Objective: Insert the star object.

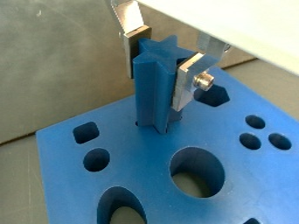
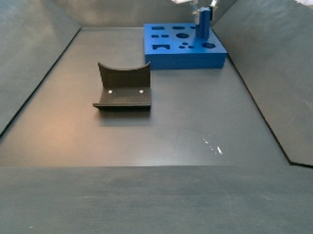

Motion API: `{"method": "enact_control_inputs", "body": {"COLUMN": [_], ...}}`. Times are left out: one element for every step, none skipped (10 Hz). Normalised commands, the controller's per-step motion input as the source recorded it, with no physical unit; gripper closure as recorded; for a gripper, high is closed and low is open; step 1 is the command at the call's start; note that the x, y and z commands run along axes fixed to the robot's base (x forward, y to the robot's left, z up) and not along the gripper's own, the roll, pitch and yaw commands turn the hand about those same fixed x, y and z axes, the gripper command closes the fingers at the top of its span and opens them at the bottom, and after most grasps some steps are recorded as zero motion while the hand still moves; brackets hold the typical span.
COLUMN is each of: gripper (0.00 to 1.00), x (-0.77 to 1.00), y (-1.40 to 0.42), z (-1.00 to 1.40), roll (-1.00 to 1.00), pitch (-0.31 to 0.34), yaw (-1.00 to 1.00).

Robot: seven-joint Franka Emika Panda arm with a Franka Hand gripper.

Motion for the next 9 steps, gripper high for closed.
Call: {"method": "enact_control_inputs", "body": {"gripper": [1.00,1.00,1.00,1.00,1.00,1.00,1.00,1.00,1.00], "x": [0.18,0.18,0.04,0.00,0.00,0.09,0.20,0.19,0.00], "y": [0.06,0.11,0.17,0.09,0.03,0.01,0.00,0.00,0.09], "z": [-0.65,-0.65,-0.84,-0.89,-0.89,-0.78,-0.65,-0.58,-0.63], "roll": [-0.07,-0.03,0.08,0.07,0.08,0.04,0.00,0.00,0.00], "pitch": [-0.277,-0.267,-0.147,-0.133,-0.133,-0.187,-0.260,-0.304,-0.287], "yaw": [0.00,0.00,-0.07,-0.13,-0.20,-0.17,-0.13,-0.10,0.00]}}
